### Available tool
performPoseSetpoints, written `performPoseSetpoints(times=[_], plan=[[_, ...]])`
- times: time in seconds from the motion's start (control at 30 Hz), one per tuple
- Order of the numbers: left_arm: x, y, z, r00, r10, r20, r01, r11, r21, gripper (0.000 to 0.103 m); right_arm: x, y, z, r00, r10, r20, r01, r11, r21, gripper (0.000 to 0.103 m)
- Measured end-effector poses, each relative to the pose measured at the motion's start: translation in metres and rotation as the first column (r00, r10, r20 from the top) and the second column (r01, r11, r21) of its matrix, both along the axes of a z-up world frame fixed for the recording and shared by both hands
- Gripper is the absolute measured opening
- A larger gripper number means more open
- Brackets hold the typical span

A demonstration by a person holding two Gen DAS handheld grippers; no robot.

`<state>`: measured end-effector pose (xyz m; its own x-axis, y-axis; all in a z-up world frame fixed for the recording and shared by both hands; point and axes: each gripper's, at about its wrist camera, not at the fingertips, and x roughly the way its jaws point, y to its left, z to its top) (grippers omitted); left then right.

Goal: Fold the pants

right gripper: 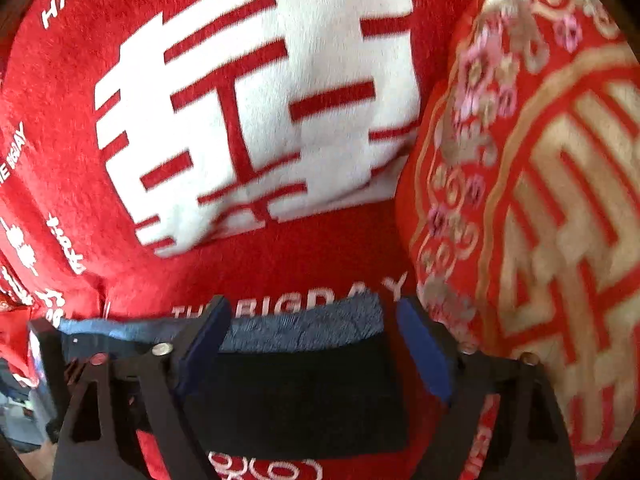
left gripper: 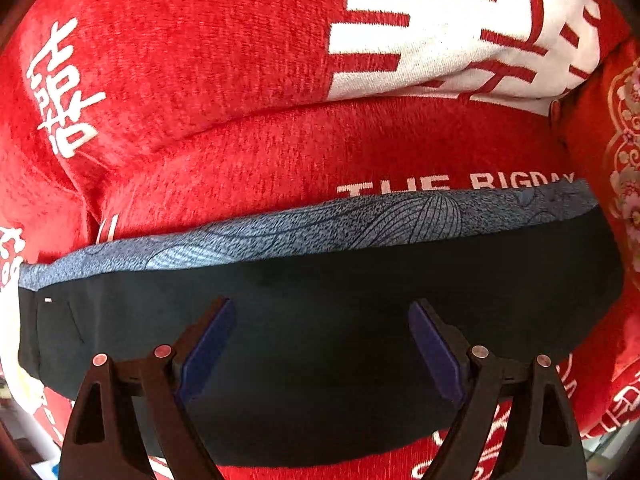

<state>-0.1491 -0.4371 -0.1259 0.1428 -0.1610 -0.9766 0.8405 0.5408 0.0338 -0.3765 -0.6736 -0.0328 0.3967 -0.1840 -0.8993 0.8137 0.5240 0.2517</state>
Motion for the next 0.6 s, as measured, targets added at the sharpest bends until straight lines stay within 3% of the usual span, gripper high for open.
performPoseSetpoints(times=[0.03,0.07,0.2,0.27,0.3,0.4,0.5,0.57,0.6], plan=[[0.001,-0.003,-0.002,1.0,0.0,0.002,0.0,1.0,-0.001,0.088,0.003,0.003,-0.007,0.999,0.018,-0.026,-0.017,1.0,0.015,0.054],[0.002,-0.006,-0.005,1.0,0.004,0.007,-0.004,1.0,-0.001,0.088,0.007,0.006,-0.017,0.997,0.042,-0.063,-0.04,0.999,0.03,0.05],[0.008,-0.019,-0.024,0.999,0.028,0.017,-0.028,0.999,0.026,0.088,0.024,0.012,-0.068,0.979,0.108,-0.176,-0.093,0.991,0.092,0.047],[0.015,-0.024,-0.039,0.999,0.05,0.006,-0.05,0.998,0.044,0.095,0.025,0.007,-0.093,0.968,0.098,-0.232,-0.072,0.991,0.117,0.043],[0.019,-0.024,-0.041,0.997,0.07,0.015,-0.071,0.997,0.035,0.103,0.024,0.002,-0.099,0.974,0.081,-0.21,-0.058,0.992,0.113,0.042],[0.033,-0.028,-0.044,0.994,0.108,-0.005,-0.108,0.994,0.01,0.103,0.032,-0.008,-0.098,0.976,0.063,-0.209,-0.051,0.997,0.06,0.044],[0.043,-0.031,-0.04,0.99,0.141,-0.009,-0.14,0.99,0.028,0.103,0.038,-0.016,-0.096,0.977,0.038,-0.212,-0.023,0.997,0.071,0.046],[0.044,-0.025,-0.026,0.99,0.143,0.004,-0.144,0.99,0.006,0.103,0.031,-0.016,-0.086,0.988,0.01,-0.156,0.007,0.994,0.108,0.053],[0.043,-0.02,-0.019,0.991,0.134,0.015,-0.134,0.991,0.0,0.103,0.028,-0.014,-0.082,0.991,0.002,-0.134,0.014,0.992,0.124,0.063]])
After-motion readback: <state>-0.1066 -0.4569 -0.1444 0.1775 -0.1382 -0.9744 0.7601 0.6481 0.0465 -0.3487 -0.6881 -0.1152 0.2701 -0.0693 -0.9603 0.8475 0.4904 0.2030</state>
